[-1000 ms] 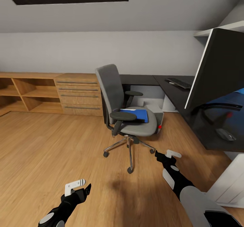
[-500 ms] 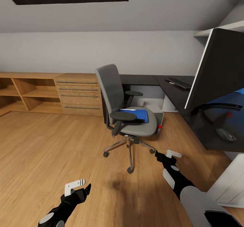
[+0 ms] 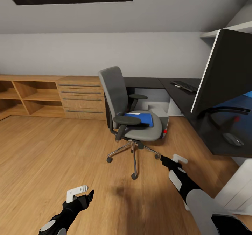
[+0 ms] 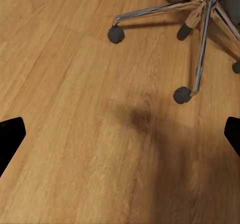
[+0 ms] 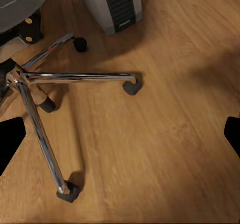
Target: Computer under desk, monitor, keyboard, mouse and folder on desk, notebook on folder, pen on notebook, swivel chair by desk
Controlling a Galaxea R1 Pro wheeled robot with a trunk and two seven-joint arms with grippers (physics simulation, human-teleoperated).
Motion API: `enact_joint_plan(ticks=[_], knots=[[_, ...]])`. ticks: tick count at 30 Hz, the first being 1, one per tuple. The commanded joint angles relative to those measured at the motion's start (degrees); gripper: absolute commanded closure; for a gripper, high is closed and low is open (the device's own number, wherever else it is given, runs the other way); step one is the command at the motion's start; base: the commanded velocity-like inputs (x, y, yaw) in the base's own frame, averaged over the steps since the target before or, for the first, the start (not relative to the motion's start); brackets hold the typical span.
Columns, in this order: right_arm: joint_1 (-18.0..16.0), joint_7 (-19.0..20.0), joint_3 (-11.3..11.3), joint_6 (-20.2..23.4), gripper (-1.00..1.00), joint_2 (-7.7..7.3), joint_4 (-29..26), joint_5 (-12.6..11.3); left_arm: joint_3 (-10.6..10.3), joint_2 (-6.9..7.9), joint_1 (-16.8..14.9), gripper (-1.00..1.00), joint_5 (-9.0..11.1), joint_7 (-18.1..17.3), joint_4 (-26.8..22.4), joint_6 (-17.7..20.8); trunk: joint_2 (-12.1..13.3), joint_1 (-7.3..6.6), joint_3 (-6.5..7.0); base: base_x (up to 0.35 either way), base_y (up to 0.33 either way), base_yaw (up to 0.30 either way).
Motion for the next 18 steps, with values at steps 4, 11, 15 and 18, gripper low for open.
enact_joint_plan(ticks=[4,11,15,18], knots=[[-1.56,0.0,-0.11,2.71,-1.0,-0.4,-0.89,-5.42,-0.02,0.02,0.0,-1.0,0.61,0.47,-0.1,0.2,-0.02,-0.01,-0.04,0.0,0.0,0.0],[-3.05,0.2,-0.08,6.68,-1.0,-2.33,-2.23,-20.67,0.04,0.1,0.0,-1.0,0.61,0.48,-0.11,0.2,-0.02,-0.01,-0.04,0.0,0.0,0.0],[-3.17,2.48,-0.19,6.52,-1.0,-2.6,-2.34,-23.51,0.04,0.12,0.0,-1.0,0.61,0.5,-0.11,0.2,-0.02,-0.01,-0.04,0.002,0.0,0.0],[-3.12,8.05,-0.19,6.33,-1.0,-2.94,-2.14,-24.09,-0.02,0.12,0.0,-1.0,0.52,0.57,-0.06,0.2,-0.02,-0.01,-0.04,0.175,0.0,0.0]])
